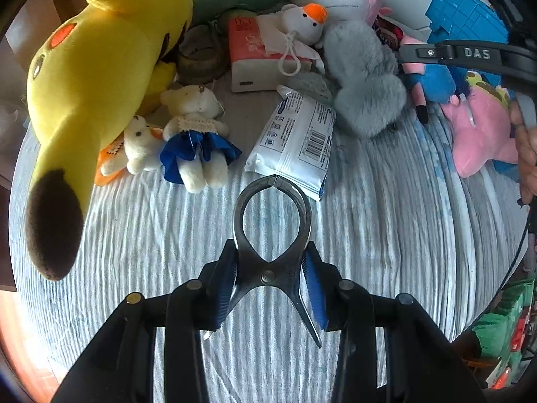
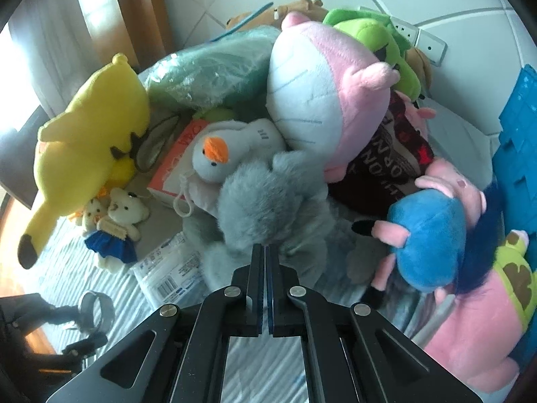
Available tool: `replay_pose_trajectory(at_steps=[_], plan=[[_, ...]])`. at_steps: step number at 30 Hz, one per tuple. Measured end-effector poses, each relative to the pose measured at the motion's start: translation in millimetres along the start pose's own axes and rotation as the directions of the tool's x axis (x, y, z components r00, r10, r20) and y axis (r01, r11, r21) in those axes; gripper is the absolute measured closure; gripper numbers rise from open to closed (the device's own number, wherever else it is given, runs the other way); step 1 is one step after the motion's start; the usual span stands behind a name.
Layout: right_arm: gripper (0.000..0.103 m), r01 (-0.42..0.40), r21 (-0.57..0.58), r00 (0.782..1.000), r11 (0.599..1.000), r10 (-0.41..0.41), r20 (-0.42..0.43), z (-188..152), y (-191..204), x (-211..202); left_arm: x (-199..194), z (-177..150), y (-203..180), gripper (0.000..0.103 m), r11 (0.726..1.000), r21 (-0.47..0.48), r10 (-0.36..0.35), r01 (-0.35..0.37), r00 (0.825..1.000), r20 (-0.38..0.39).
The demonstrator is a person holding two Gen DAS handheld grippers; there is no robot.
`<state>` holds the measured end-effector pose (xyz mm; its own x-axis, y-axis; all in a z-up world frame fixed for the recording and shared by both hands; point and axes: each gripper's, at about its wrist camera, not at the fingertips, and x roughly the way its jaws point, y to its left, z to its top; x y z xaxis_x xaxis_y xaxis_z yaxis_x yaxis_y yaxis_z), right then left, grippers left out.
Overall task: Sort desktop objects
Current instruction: 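Grasp the grey koala plush with the right gripper while the left holds the clip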
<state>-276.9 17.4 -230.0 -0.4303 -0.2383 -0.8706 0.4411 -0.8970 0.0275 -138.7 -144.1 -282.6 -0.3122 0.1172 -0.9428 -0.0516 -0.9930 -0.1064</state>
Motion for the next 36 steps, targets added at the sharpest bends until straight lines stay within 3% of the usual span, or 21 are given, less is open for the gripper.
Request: replay_pose_trajectory(at_steps=[3,5,7,13,18,21,25,36], plan=[[0.102,0.016,-0.013,1.0,1.0,-0.016,-0.008,1,1,0,0,1,2,0.065,1.0,-0.005,0.0,0.0,1.0,0.0],[0.088,0.034,-0.016,0.999,0.999,-0.034,-0.018,2,0,5,0,0,3,0.065,1.0,-0.008,0.001,-0.001,1.0,-0.002],[0.001,0.022,0.008,1.0,1.0,-0.022,-0.008,5,-3,11,0,-1,5,0.065,1.0,-0.011,0.002,-0.002,1.0,-0.003],[0.0,0.081,-0.031,0.997,0.996,-0.081,0.007,19,4,33,2,-2,13,0.065,1.0,-0.019,0.006,-0.006,1.0,-0.009],[0.002,0.107,-0.059,0.992,0.993,-0.11,-0.056,29,12,78,3,-2,19,0.065,1.0,-0.023,0.008,-0.008,1.0,-0.013],[0.059,0.116,-0.042,0.988,0.992,-0.12,-0.095,27,10,93,4,-2,22,0.065,1.0,-0.025,0.011,-0.011,1.0,-0.014],[0.069,0.097,-0.035,0.991,0.995,-0.1,-0.09,24,7,88,2,0,24,0.065,1.0,-0.025,0.011,-0.011,1.0,-0.008],[0.071,0.075,0.017,0.997,0.997,-0.074,-0.022,11,-1,25,-25,7,6,0.065,1.0,0.011,-0.006,0.005,0.999,0.046]])
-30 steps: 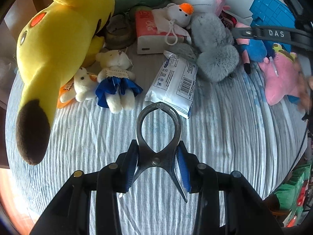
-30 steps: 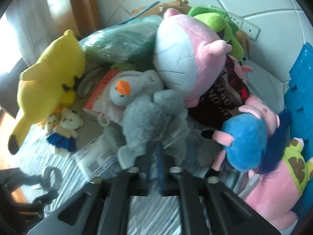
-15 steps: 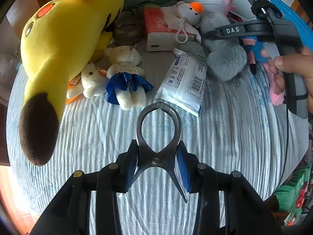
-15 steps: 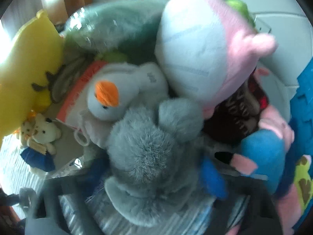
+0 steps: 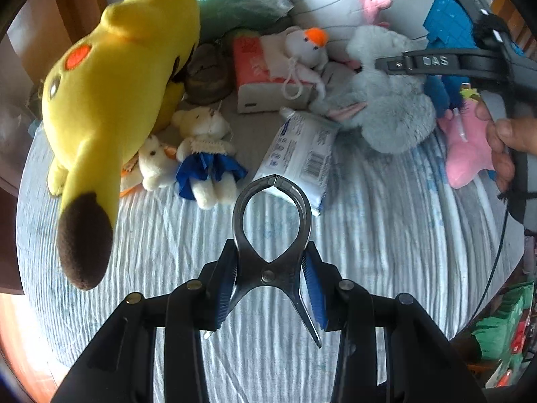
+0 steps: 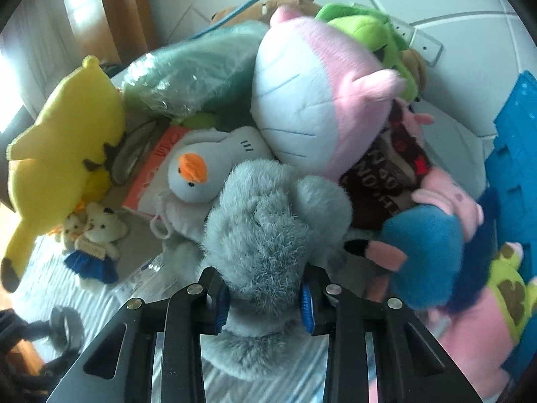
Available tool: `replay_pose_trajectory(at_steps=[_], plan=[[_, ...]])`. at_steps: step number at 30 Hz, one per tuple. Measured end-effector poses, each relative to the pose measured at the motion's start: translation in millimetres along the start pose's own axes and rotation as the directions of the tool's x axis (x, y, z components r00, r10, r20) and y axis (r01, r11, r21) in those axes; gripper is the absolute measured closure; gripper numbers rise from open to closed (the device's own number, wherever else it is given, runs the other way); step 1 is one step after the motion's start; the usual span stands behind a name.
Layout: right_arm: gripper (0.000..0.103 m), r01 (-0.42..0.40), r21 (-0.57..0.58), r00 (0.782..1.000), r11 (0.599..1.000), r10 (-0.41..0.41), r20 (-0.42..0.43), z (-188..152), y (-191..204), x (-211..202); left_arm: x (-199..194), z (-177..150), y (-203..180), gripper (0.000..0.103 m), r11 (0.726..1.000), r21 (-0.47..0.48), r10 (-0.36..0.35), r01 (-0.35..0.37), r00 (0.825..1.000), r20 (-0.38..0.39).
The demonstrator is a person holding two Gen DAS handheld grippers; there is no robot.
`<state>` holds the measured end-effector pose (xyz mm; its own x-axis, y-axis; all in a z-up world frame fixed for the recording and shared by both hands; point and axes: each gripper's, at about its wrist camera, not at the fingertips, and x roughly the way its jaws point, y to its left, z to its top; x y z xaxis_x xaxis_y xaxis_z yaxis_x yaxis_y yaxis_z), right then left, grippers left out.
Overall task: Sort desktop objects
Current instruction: 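Grasp the grey koala plush with the right gripper while the left holds the clip, then carry the metal clip and grey koala over the blue crate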
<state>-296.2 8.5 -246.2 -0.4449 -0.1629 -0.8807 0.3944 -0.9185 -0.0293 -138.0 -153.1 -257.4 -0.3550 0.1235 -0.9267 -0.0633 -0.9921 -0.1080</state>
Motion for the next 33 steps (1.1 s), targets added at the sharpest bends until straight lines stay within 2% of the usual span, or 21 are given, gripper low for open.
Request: replay_pose_trajectory(at_steps=[8,16,24,33], plan=[[0.071,0.023,0.048,0.997,0.999,-0.027,0.07,-25,-34,-90,-41,11,-41,0.065,0.999,0.048,-0.02,0.017,0.998,0.059],[0.071,0.013,0.071,0.987,0.997,-0.024,0.156,-67,-86,-192,-87,31,-115,0.065,0.996,0.086,-0.023,0.012,0.993,0.119],[0.071,0.009,0.107,0.963,0.994,-0.037,0.267,-107,-175,-298,-144,58,-230,0.065,0.989,0.149,-0.025,-0.007,0.976,0.215],[0.071,0.03,0.156,0.927,0.987,-0.086,0.365,-146,-285,-393,-194,101,-391,0.065,0.968,0.251,-0.072,-0.01,0.946,0.315]])
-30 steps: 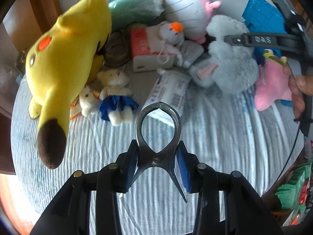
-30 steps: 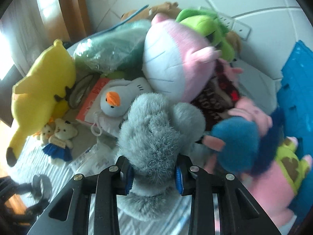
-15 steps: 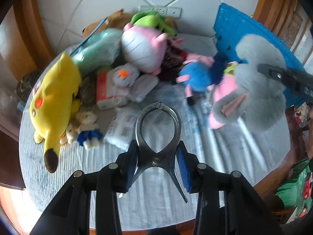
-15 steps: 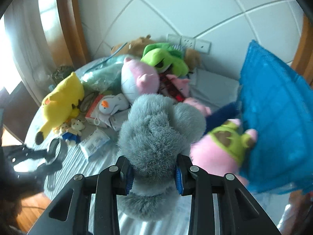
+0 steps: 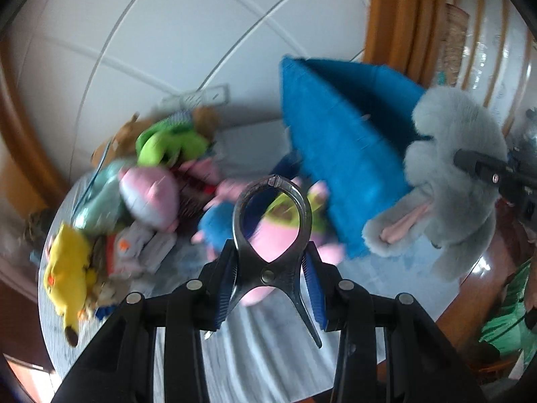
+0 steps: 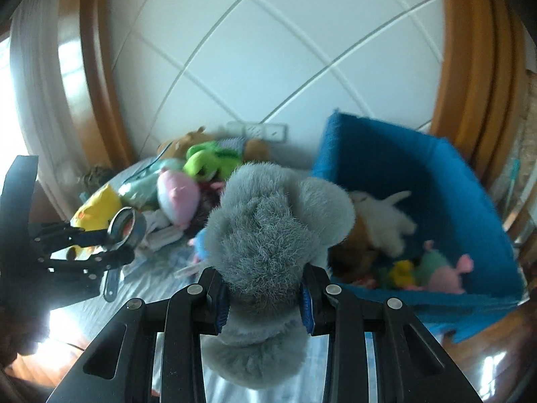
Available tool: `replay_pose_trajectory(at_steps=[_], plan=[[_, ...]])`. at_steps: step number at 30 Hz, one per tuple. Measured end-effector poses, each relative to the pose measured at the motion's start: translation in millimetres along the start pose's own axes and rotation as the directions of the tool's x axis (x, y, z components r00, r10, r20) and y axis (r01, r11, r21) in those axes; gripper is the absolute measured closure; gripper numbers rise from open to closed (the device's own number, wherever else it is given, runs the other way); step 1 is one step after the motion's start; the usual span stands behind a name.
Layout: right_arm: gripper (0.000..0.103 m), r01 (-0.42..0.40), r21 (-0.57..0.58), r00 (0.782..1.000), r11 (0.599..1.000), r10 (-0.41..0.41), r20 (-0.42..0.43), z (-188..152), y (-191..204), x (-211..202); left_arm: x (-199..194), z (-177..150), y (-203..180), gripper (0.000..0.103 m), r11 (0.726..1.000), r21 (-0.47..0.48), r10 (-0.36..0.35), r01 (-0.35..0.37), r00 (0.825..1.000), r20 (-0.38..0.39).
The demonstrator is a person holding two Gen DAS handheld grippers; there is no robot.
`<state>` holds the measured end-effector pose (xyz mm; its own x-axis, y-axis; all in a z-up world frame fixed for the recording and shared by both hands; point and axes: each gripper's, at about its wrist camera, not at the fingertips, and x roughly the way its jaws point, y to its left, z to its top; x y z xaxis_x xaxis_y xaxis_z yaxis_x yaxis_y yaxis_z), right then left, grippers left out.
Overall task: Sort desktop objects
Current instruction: 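Carry the metal clip and grey koala over the blue crate, then open both grippers to drop the clip and koala into the crate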
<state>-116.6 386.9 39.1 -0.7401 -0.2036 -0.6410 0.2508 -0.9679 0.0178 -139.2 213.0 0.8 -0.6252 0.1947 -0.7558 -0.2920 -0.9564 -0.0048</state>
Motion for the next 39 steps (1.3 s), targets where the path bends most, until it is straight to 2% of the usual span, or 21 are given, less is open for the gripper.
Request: replay_pose_trajectory(at_steps=[8,16,22,28,39], plan=[[0.071,0.066,0.045,0.996,0.997,-0.069,0.055,14,-87,-47,-18,66,-92,0.065,0.997,0.072,-0.029,0.022,0.995,0.091],[0.071,0.152,0.09,0.987,0.984,-0.156,0.044,22,-142,-45,-14,121,-156,0.065,0.987,0.146,-0.082,0.063,0.988,0.131],[0.071,0.21,0.112,0.977,0.971,-0.214,0.022,27,-170,-34,2,151,-182,0.065,0.983,0.167,-0.102,0.079,0.985,0.137],[0.071,0.259,0.135,0.966,0.956,-0.259,-0.011,31,-200,-14,27,173,-193,0.065,0.982,0.171,-0.102,0.079,0.985,0.136],[0.071,0.286,0.165,0.958,0.944,-0.282,-0.052,38,-243,19,68,188,-210,0.065,0.984,0.163,-0.089,0.073,0.992,0.094]])
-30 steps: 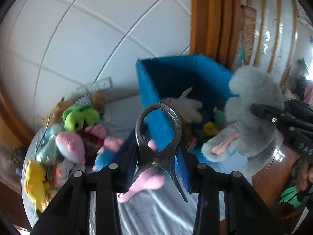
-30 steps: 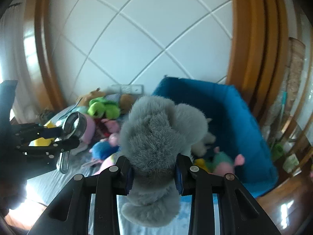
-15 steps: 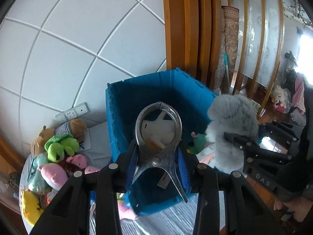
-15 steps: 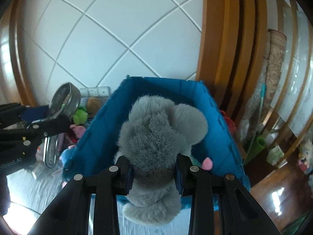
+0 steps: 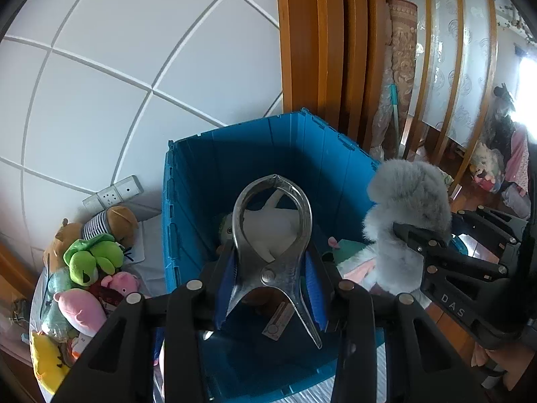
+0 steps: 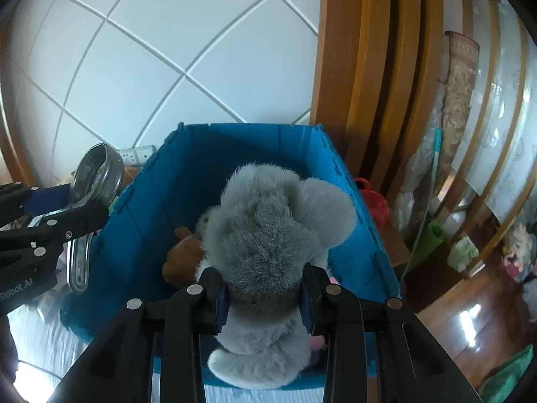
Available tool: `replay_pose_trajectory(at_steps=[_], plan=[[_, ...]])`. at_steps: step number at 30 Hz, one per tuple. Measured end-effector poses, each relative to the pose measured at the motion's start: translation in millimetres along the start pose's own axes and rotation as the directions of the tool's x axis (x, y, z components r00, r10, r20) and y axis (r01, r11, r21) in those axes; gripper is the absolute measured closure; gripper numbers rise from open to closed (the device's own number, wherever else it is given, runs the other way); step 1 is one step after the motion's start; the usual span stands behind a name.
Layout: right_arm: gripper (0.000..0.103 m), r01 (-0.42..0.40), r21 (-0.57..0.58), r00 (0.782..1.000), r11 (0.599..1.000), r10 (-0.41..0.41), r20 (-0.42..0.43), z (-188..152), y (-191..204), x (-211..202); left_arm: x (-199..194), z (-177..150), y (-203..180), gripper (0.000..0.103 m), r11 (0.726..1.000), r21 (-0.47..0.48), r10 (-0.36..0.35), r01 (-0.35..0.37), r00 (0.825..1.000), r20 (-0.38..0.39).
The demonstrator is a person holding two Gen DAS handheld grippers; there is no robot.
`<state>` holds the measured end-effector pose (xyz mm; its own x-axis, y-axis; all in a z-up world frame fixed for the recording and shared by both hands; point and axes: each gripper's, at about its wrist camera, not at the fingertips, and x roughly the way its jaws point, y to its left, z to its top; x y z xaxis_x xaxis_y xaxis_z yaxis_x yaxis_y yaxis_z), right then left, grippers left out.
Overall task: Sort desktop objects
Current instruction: 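Open both grippers to drop the clip and koala into the crate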
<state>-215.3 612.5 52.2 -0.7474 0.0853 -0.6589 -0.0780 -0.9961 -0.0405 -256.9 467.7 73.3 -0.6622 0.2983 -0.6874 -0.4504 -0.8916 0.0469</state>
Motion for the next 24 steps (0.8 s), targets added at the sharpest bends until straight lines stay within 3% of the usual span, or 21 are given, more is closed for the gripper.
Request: replay_pose_trajectory(at_steps=[11,12,13,14,15,16,24], plan=[[0.066,0.019,-0.018,1.0,1.0,-0.019,-0.02,5,-2,21,23,5,0,0.061,1.0,-0.03,0.008,-0.009,1.0,-0.024],[0.059,0.024,-0.022,1.0,0.999,-0.025,-0.019,5,-2,23,24,5,2,0.042,0.999,-0.041,0.014,-0.015,1.0,-0.021],[0.043,0.028,-0.021,0.999,0.999,-0.029,-0.015,5,-2,24,26,5,4,0.025,0.998,-0.053,0.02,-0.021,1.0,-0.018],[0.033,0.034,-0.018,0.999,0.999,-0.034,-0.009,5,-3,24,27,5,6,0.0,0.998,-0.063,0.027,-0.027,1.0,-0.011],[0.019,0.038,-0.015,0.999,0.999,-0.038,-0.002,5,-3,25,27,6,8,0.0,0.997,-0.069,0.031,-0.032,0.999,-0.008],[0.014,0.039,-0.013,0.999,0.999,-0.038,0.002,6,-3,25,29,6,9,0.0,0.997,-0.073,0.034,-0.034,0.999,-0.012],[0.013,0.043,-0.011,0.999,0.999,-0.043,-0.006,5,-3,33,32,2,12,0.0,0.997,-0.078,0.005,-0.007,1.0,-0.023]])
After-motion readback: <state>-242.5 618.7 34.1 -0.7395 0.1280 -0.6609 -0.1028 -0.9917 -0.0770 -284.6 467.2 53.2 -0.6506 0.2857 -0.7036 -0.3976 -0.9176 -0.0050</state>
